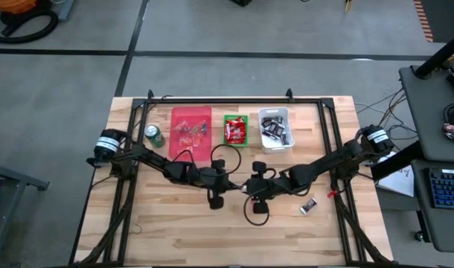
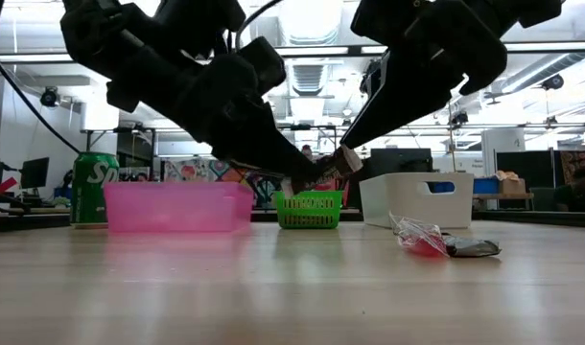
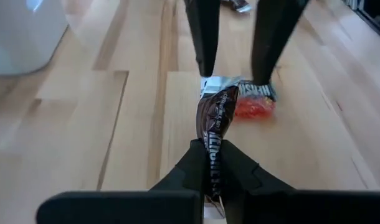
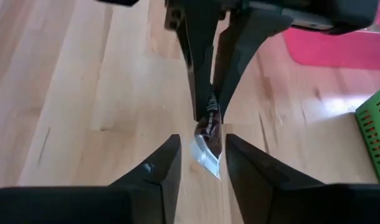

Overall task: Sort candy
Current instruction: Put the brown chocolate into the white bin

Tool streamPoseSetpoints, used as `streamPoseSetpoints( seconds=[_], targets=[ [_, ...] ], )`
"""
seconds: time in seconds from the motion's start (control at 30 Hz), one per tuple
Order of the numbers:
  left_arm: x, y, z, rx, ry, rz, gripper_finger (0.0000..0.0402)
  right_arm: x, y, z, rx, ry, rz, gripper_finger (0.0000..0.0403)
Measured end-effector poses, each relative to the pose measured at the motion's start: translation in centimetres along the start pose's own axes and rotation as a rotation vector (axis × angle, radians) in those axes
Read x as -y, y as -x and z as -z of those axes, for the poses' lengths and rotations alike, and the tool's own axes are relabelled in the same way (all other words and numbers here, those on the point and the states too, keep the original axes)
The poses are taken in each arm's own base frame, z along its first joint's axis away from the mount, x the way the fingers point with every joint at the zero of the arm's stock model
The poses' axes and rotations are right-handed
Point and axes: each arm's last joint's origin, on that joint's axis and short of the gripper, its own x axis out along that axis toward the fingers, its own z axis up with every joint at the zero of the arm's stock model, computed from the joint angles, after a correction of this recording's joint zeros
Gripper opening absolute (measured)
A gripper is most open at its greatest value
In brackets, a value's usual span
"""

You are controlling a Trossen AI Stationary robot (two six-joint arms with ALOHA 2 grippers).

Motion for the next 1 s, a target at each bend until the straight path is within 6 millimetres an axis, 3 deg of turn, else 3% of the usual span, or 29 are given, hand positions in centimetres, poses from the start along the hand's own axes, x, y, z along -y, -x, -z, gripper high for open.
streamPoseSetpoints(
  seconds=[0.17, 0.4, 0.6, 0.87, 1.0],
  targets=[
    [0.3, 0.0, -0.3, 0.035, 0.061, 0.01, 0.0003, 0.0, 0.0, 0.0, 0.0, -0.01, 0.002, 0.0149],
    [0.8, 0.2, -1.4, 0.155, 0.084, 0.038, 0.0003, 0.0, -0.1, 0.0, -0.003, 0.013, 0.002, 0.0149],
    [1.0, 0.2, -1.4, 0.152, 0.082, 0.043, 0.0004, 0.0, -0.1, -0.3, 0.032, 0.032, -0.004, 0.0112],
    [1.0, 0.2, -1.3, 0.145, 0.106, 0.049, 0.0017, -0.1, -0.1, -0.5, 0.037, 0.055, -0.032, 0.0029],
    [1.1, 0.2, -1.4, 0.146, 0.091, 0.047, 0.0043, -0.1, -0.1, -0.5, 0.033, 0.073, -0.034, 0.0026]
  ],
)
